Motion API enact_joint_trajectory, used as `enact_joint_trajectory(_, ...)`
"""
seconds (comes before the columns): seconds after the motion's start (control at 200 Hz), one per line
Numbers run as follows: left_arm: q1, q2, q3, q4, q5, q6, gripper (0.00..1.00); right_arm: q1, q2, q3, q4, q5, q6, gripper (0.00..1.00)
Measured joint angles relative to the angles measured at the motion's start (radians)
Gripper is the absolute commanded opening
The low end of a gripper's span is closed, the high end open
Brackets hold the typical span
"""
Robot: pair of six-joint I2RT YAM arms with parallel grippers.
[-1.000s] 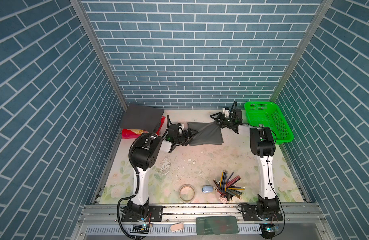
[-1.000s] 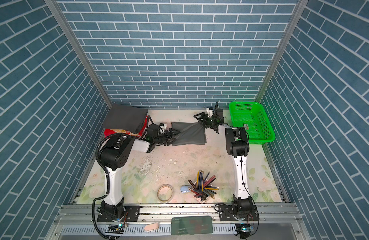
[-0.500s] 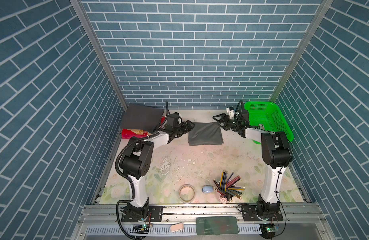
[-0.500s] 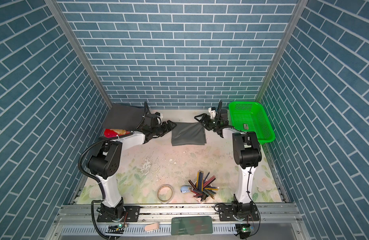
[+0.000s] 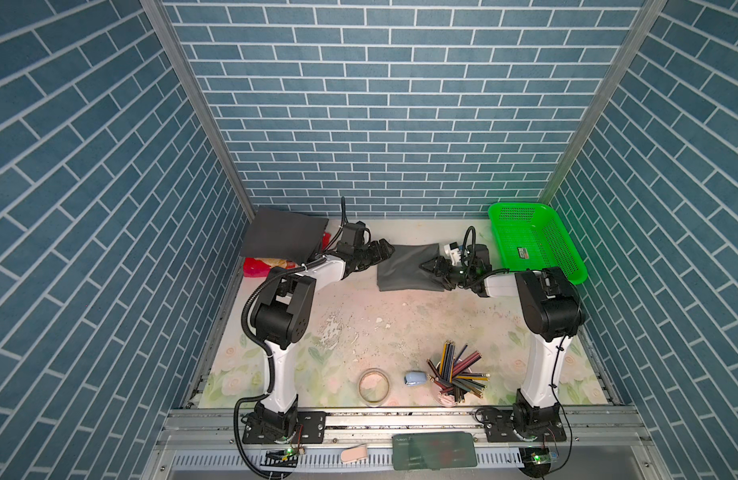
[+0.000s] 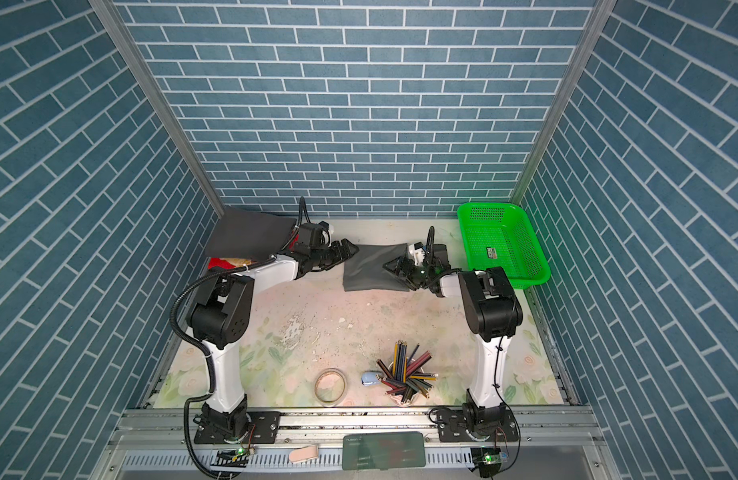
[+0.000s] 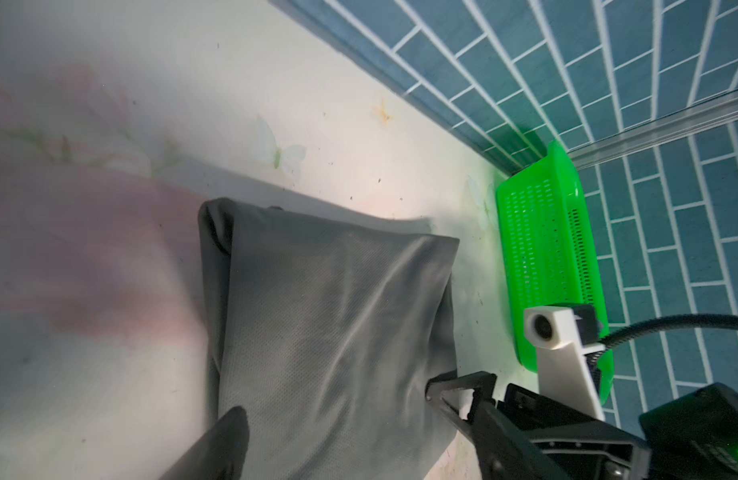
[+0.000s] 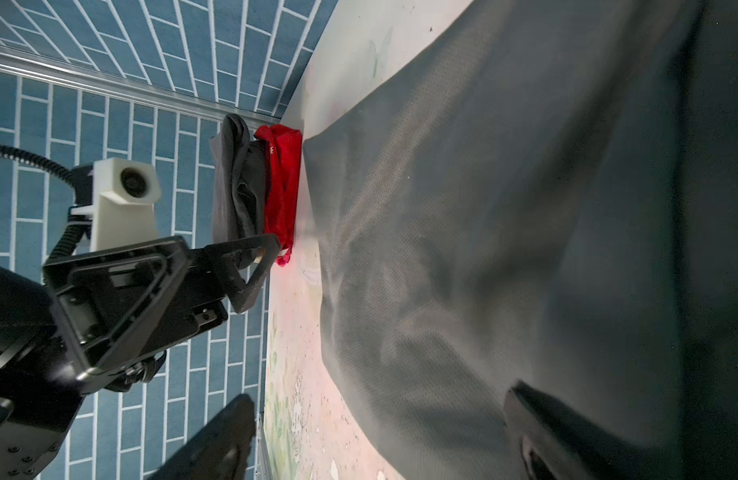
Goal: Fold and stack the t-shirts
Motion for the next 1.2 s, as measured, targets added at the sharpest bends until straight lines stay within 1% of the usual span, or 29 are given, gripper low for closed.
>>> enact_joint_trajectory(0.205,-0.002,0.06,0.029,-0.117,0.007,0.044,0.87,-0.026,-0.076,-0.011,-0.132,0.029,-0.082,0.95)
enact_joint_trajectory(0.38,-0.003,0.079,0.102,-0.256,-0.036,0.115,0.86,-0.037,-0.174,-0.011,-0.219,0.056,-0.14,0.96)
enact_joint_trajectory(0.565,-0.019,0.152,0.24,-0.387,-0.089,0.204,0.81,-0.053,-0.244,-0.026,-0.244,0.064,-0.148,0.96)
enact_joint_trajectory(0.66,-0.042,0.187,0.29,-0.447,-0.13,0.249,0.76,-0.065,-0.269,-0.051,-0.254,0.068,-0.147,0.96)
enact_joint_trajectory(0.76,-0.066,0.21,0.334,-0.493,-0.158,0.282,0.66,-0.071,-0.274,-0.064,-0.26,0.071,-0.148,0.96)
enact_joint_trajectory(0.82,-0.077,0.222,0.352,-0.51,-0.171,0.298,0.56,-0.073,-0.276,-0.067,-0.264,0.072,-0.148,0.96)
enact_joint_trajectory(0.85,-0.082,0.228,0.36,-0.515,-0.175,0.31,0.49,-0.074,-0.278,-0.068,-0.266,0.074,-0.147,0.96)
enact_joint_trajectory(0.925,-0.092,0.243,0.378,-0.529,-0.184,0.327,0.28,-0.074,-0.291,-0.072,-0.27,0.075,-0.148,0.96)
enact_joint_trajectory(0.945,-0.094,0.246,0.384,-0.531,-0.185,0.341,0.24,-0.074,-0.294,-0.072,-0.271,0.076,-0.148,0.96)
enact_joint_trajectory(1.015,-0.102,0.268,0.409,-0.537,-0.192,0.363,0.17,-0.076,-0.307,-0.073,-0.274,0.076,-0.148,0.96)
enact_joint_trajectory(1.05,-0.106,0.277,0.422,-0.54,-0.199,0.373,0.1,-0.076,-0.313,-0.074,-0.273,0.077,-0.148,0.96)
enact_joint_trajectory(1.08,-0.109,0.282,0.432,-0.542,-0.204,0.386,0.01,-0.076,-0.32,-0.077,-0.273,0.077,-0.148,0.96)
enact_joint_trajectory(1.2,-0.121,0.296,0.468,-0.564,-0.23,0.432,0.0,-0.077,-0.344,-0.092,-0.276,0.079,-0.148,0.96)
